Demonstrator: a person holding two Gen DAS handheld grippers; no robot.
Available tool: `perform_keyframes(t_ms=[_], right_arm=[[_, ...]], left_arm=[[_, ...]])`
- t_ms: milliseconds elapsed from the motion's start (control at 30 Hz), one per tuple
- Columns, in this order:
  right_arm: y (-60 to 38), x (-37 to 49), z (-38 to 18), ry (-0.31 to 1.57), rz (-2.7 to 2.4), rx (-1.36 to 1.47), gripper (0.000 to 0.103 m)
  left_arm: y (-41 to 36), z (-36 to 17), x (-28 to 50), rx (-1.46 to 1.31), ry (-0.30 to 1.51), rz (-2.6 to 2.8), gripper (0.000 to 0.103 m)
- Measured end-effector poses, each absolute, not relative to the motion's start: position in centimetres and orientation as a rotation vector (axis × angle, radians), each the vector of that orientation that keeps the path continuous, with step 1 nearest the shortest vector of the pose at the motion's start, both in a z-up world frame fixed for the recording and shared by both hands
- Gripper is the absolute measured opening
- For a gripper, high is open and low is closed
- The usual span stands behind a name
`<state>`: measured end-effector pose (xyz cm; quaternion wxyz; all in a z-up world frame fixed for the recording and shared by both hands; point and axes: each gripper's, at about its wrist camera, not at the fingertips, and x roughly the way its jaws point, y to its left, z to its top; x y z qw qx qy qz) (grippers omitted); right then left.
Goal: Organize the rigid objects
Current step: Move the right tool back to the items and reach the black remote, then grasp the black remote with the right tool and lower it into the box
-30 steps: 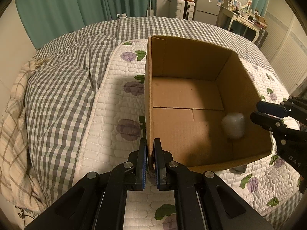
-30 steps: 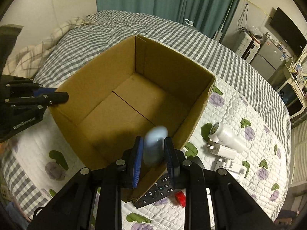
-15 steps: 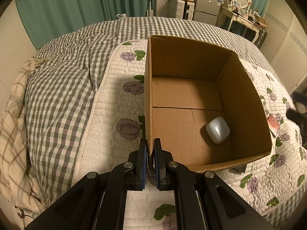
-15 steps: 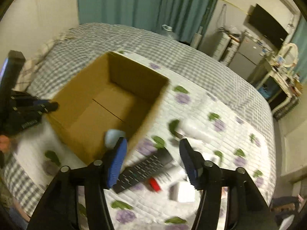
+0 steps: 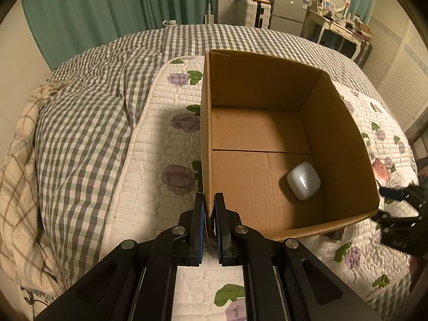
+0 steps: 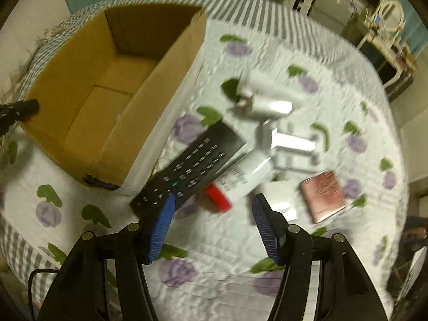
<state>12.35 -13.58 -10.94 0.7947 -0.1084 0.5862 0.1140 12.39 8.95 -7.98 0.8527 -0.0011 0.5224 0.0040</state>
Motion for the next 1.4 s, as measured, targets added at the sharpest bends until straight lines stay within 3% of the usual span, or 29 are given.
perform_keyframes(t_ms=[233, 533, 667, 1000, 1400], right_arm=[[-13.0, 12.2, -14.6, 1.385, 0.287, -0.126, 0.06], [-13.8, 13.6, -14.7, 1.362, 0.317, 0.064, 0.06], [-13.5, 13.3, -15.6, 1.419, 0.344, 0.11, 0.044], [-13.0, 14.5, -16.6, 1.393, 0.345, 0.07, 0.035], [-13.1, 14.8, -11.7, 1.285, 0.299, -0.094, 0.018]], left_arm=[[9.0, -8.0, 12.4, -0.007, 1.097, 0.002, 0.007], [9.1, -8.1, 12.3, -0.007, 1.1, 0.0, 0.007], [9.1, -8.0, 12.3, -0.004, 1.097, -0.001, 0.007], [9.0, -8.2, 12.3, 0.0, 1.097, 0.0, 0.007], [9.1, -8.2, 12.3, -0.003, 1.097, -0.001, 0.007]])
